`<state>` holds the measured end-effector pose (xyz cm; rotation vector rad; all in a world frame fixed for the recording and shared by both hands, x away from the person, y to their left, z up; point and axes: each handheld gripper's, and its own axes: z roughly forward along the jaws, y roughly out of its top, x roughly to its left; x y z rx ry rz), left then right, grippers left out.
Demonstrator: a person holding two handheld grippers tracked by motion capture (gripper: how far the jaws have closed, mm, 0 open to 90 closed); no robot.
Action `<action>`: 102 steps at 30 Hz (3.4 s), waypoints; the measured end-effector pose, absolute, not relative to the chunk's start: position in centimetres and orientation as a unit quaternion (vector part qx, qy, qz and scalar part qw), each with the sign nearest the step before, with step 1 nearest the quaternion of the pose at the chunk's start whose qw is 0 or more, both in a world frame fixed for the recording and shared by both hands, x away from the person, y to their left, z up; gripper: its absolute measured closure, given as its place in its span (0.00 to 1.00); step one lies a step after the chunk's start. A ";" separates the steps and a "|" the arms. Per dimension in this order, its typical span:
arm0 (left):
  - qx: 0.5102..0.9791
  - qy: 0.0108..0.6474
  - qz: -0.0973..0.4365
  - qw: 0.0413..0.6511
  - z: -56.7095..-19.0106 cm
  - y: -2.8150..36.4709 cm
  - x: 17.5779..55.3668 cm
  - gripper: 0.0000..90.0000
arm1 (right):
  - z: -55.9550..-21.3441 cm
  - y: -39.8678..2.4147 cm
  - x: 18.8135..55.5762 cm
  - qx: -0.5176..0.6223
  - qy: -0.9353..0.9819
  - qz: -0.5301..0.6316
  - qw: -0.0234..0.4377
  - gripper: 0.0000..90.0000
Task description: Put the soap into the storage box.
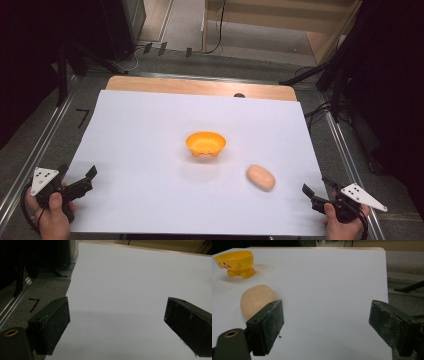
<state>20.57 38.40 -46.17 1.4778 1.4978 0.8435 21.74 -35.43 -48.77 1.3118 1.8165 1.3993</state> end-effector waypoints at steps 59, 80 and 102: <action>0.607 0.589 0.334 0.417 -46.2 38.1 20.7 0.08 | -43.5 -21.6 31.1 0.322 0.935 0.134 0.063 0.15; 0.610 0.586 0.332 0.417 -46.2 38.1 20.8 0.08 | -45.1 -17.4 32.8 0.328 0.940 0.088 0.029 0.35; 0.610 0.587 0.330 0.417 -46.2 38.2 20.8 0.08 | -41.3 -16.5 34.1 0.270 0.954 0.129 0.036 0.36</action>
